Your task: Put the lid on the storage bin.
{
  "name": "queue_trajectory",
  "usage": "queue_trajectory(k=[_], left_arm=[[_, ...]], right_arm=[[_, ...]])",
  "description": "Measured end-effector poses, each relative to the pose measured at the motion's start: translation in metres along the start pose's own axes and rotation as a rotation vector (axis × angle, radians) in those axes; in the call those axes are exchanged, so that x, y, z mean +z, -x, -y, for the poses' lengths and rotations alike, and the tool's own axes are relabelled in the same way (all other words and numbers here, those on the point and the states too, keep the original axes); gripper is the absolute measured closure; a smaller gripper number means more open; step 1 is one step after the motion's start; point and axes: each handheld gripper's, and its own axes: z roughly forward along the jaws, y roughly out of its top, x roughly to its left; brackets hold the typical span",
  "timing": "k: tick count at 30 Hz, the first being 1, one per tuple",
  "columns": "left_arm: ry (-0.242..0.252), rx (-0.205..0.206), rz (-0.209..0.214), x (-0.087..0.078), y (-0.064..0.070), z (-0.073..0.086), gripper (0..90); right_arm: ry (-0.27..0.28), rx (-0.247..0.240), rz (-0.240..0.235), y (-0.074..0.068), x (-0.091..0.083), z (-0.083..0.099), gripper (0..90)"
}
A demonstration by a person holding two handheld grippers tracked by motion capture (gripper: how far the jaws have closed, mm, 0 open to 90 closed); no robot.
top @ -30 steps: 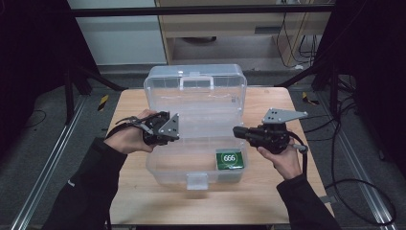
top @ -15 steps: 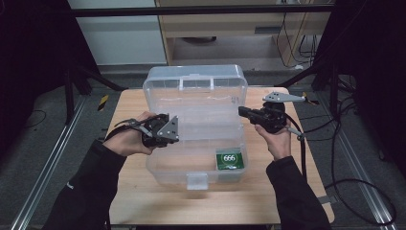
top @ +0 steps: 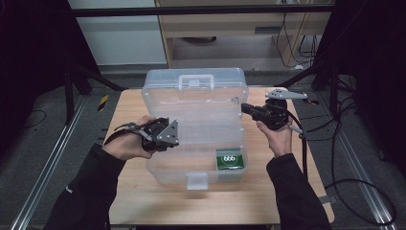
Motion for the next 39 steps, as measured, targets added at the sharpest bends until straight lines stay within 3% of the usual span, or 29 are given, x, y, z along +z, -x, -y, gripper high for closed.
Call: queue_trajectory(k=[13,19,39], left_arm=[[0.0,0.006,0.013,0.002,0.007,0.002,83.7],[-0.013,0.015,0.0,0.003,0.009,0.0,82.4],[0.029,-0.014,0.019,0.004,0.017,0.004,72.3]], right_arm=[[0.0,0.017,0.021,0.004,0.002,-0.004,90.0],[-0.01,0.011,0.017,0.002,0.003,-0.003,90.0],[-0.03,-0.011,-0.018,-0.007,-0.003,0.008,88.7]])
